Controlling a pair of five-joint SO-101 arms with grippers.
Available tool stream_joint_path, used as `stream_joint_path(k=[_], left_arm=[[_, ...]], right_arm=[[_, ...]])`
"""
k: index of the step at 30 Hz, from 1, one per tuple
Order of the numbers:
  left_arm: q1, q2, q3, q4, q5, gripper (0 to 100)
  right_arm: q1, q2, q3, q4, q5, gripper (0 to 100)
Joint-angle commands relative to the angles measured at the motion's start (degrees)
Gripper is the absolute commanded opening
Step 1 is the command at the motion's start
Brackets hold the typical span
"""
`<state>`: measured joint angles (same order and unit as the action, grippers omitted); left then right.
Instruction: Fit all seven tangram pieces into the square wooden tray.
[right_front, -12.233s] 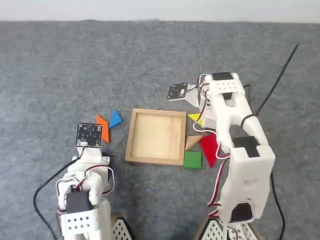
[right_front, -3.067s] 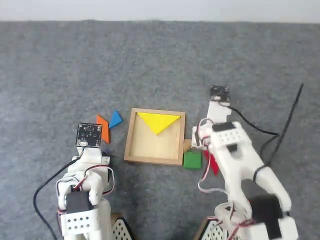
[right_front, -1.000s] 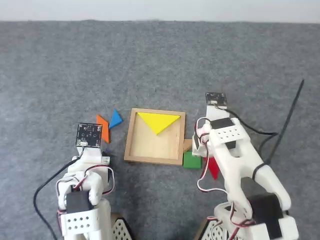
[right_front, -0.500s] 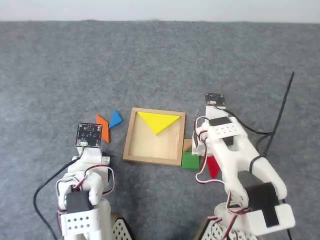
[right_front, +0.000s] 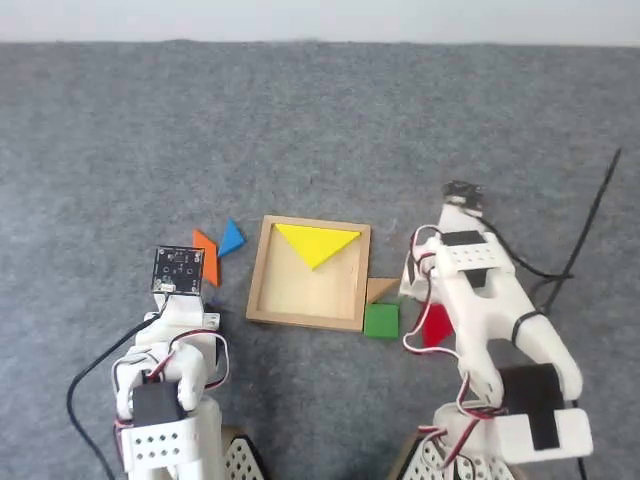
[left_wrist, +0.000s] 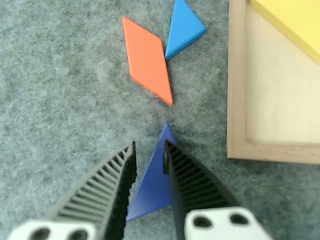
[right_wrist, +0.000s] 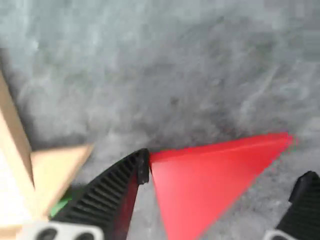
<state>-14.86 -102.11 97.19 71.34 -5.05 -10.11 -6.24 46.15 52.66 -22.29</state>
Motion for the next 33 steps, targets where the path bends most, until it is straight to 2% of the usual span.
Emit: stream_joint_path(k=[1, 6, 10, 13, 16, 21, 28, 33], left_arm=[[0.1, -0.8, -0.7, 0.2, -0.3, 9], [0.1, -0.8, -0.7, 0.2, -0.3, 9], [0.1, -0.8, -0.7, 0.2, -0.3, 9], [0.1, -0.8, -0.7, 0.2, -0.3, 9], [0.1, -0.8, -0.7, 0.2, -0.3, 9], [0.1, -0.8, -0.7, 0.2, -0.3, 9], [0.1, -0.8, -0.7, 0.2, -0.3, 9], [0.1, -0.8, -0.7, 0.2, -0.3, 9]], right_arm=[[4.0, -0.4, -3.3, -4.2, -2.4, 42.4], [5.3, -0.9, -4.4, -6.2, -2.6, 42.4], [5.3, -0.9, -9.4, -1.5, -2.7, 42.4], [5.4, -0.9, -15.6, 7.7, -2.6, 42.4], [5.4, -0.9, -22.6, 23.5, -2.8, 42.4], [8.6, -2.2, -28.3, 31.3, -2.5, 42.4], [12.9, -19.9, -17.7, 27.2, -2.5, 42.3], [9.8, -40.4, -0.3, 18.2, -2.8, 42.3]])
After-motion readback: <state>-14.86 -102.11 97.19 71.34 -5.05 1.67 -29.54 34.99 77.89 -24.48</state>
